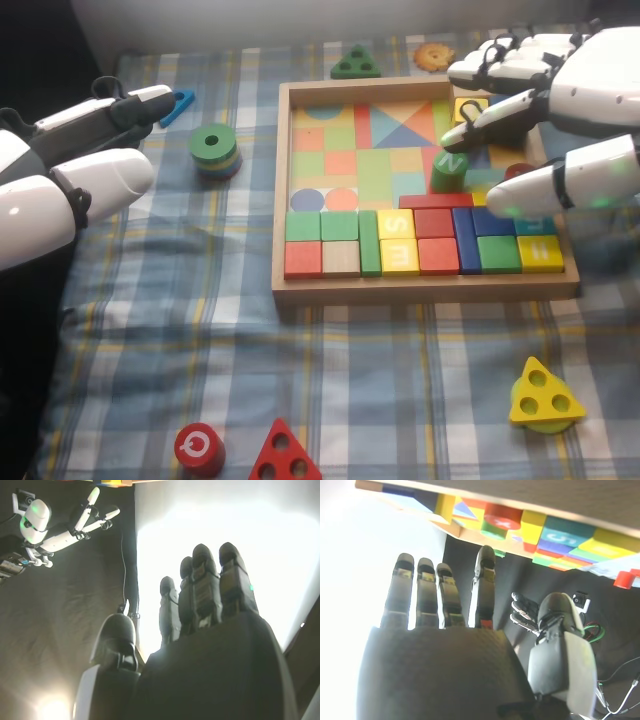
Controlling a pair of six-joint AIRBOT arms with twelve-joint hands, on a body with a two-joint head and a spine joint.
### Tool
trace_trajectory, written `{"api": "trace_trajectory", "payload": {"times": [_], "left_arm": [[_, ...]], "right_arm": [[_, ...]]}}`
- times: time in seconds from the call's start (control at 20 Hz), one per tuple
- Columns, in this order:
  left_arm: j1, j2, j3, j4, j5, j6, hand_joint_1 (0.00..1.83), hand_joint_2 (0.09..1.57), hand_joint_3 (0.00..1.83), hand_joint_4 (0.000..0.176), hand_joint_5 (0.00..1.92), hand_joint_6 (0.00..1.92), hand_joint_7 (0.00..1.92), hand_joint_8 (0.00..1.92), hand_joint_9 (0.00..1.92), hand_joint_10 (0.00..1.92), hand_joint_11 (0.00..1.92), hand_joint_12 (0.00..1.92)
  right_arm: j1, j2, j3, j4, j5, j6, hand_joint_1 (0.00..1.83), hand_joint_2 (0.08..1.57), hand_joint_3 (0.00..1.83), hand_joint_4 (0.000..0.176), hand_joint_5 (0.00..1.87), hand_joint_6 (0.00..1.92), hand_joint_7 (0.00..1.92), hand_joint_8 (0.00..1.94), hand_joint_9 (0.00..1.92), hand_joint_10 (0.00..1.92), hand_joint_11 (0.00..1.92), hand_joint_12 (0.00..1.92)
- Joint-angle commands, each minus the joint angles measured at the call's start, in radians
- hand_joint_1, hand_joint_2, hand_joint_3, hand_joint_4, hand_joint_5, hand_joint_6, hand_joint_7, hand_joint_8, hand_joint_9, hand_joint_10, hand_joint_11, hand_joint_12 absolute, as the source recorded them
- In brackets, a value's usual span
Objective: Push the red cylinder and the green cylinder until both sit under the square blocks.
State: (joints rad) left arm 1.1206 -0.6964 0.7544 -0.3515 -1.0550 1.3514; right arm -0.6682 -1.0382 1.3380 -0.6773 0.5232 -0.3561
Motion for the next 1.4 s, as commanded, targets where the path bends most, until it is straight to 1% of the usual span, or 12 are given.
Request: {"api": "trace_trajectory", "payload": {"times": [0.0, 0.1, 0.2, 0.25, 0.4, 0.5, 0.65, 0.8, 0.9, 0.95, 1.15, 1.35], "left_arm": [[-0.009, -0.004, 0.005, 0.01, -0.12, -0.012, 0.03, 1.39, 0.0, 0.145, 0.28, 0.0, 0.27, 0.0, 0.27, 0.0, 0.0, 0.18], [-0.009, -0.003, 0.005, 0.01, -0.12, -0.013, 0.03, 1.39, 0.0, 0.141, 0.27, 0.0, 0.26, 0.0, 0.26, 0.0, 0.0, 0.18], [-0.009, -0.003, 0.005, 0.01, -0.12, -0.013, 0.02, 1.39, 0.0, 0.149, 0.26, 0.0, 0.25, 0.0, 0.26, 0.0, 0.0, 0.16], [-0.009, -0.003, 0.005, 0.01, -0.12, -0.013, 0.01, 1.39, 0.0, 0.145, 0.26, 0.0, 0.25, 0.0, 0.25, 0.0, 0.0, 0.16], [-0.009, -0.003, 0.004, 0.01, -0.12, -0.015, 0.03, 1.39, 0.0, 0.149, 0.27, 0.0, 0.25, 0.0, 0.26, 0.0, 0.01, 0.16], [-0.008, -0.003, 0.004, 0.01, -0.12, -0.016, 0.03, 1.39, 0.0, 0.146, 0.27, 0.0, 0.26, 0.0, 0.26, 0.0, 0.01, 0.17], [-0.008, -0.003, 0.005, 0.01, -0.12, -0.018, 0.04, 1.4, 0.0, 0.136, 0.27, 0.0, 0.26, 0.0, 0.26, 0.0, 0.0, 0.17], [-0.007, -0.003, 0.004, 0.01, -0.12, -0.02, 0.05, 1.39, 0.0, 0.144, 0.27, 0.0, 0.27, 0.0, 0.26, 0.0, 0.0, 0.17], [-0.003, -0.003, 0.004, 0.01, -0.12, -0.023, 0.04, 1.39, 0.0, 0.139, 0.28, 0.01, 0.27, 0.01, 0.26, 0.0, 0.0, 0.18], [-0.001, -0.003, 0.004, 0.01, -0.12, -0.025, 0.03, 1.39, 0.0, 0.144, 0.28, 0.0, 0.27, 0.0, 0.26, 0.0, 0.0, 0.17], [0.003, -0.003, 0.004, 0.01, -0.121, -0.029, 0.03, 1.39, 0.0, 0.134, 0.28, 0.0, 0.27, 0.0, 0.26, 0.0, 0.0, 0.18], [0.003, -0.003, 0.003, 0.01, -0.122, -0.03, 0.03, 1.38, 0.0, 0.138, 0.28, 0.0, 0.28, 0.0, 0.27, 0.0, 0.01, 0.18]], "right_arm": [[0.014, -0.006, 0.003, 0.032, 0.087, 0.0, 0.0, 1.06, 0.0, 0.176, 0.46, 0.0, 0.0, 0.0, 0.0, 0.0, 0.0, 0.0], [0.013, -0.01, 0.003, 0.026, 0.086, 0.0, 0.0, 1.04, 0.0, 0.176, 0.46, 0.0, 0.0, 0.0, 0.0, 0.0, 0.0, 0.0], [0.013, -0.013, 0.003, 0.017, 0.08, 0.0, 0.0, 1.03, 0.0, 0.176, 0.46, 0.0, 0.0, 0.0, 0.0, 0.0, 0.0, 0.0], [0.013, -0.015, 0.003, 0.011, 0.073, 0.0, 0.0, 1.04, 0.0, 0.176, 0.46, 0.0, 0.0, 0.0, 0.0, 0.0, 0.0, 0.0], [0.005, -0.018, 0.004, 0.006, 0.058, 0.0, 0.0, 1.04, 0.0, 0.176, 0.46, 0.0, 0.0, 0.0, 0.0, 0.0, 0.0, 0.0], [-0.001, -0.018, 0.004, 0.006, 0.052, 0.001, 0.0, 1.05, 0.0, 0.176, 0.46, 0.0, 0.0, 0.0, 0.0, 0.0, 0.0, 0.0], [-0.01, -0.018, 0.003, 0.001, 0.048, 0.01, 0.0, 1.05, 0.0, 0.176, 0.46, 0.0, 0.0, 0.0, 0.0, 0.0, 0.0, 0.0], [-0.028, -0.003, -0.011, 0.003, 0.048, 0.01, 0.0, 1.03, 0.0, 0.176, 0.47, 0.0, 0.0, 0.0, 0.0, 0.0, 0.0, 0.0], [-0.045, 0.014, -0.026, 0.006, 0.048, 0.01, 0.0, 1.0, 0.0, 0.176, 0.46, 0.0, 0.0, 0.0, 0.0, 0.0, 0.0, 0.0], [-0.047, 0.018, -0.028, 0.006, 0.048, 0.01, 0.0, 1.0, 0.0, 0.176, 0.46, 0.0, 0.0, 0.0, 0.0, 0.0, 0.0, 0.0], [-0.06, 0.047, -0.048, 0.009, 0.049, 0.01, 0.0, 1.03, 0.0, 0.176, 0.46, 0.0, 0.0, 0.0, 0.0, 0.0, 0.0, 0.0], [-0.072, 0.074, -0.064, 0.016, 0.05, 0.01, 0.0, 1.06, 0.01, 0.176, 0.46, 0.0, 0.0, 0.0, 0.0, 0.0, 0.0, 0.0]]}}
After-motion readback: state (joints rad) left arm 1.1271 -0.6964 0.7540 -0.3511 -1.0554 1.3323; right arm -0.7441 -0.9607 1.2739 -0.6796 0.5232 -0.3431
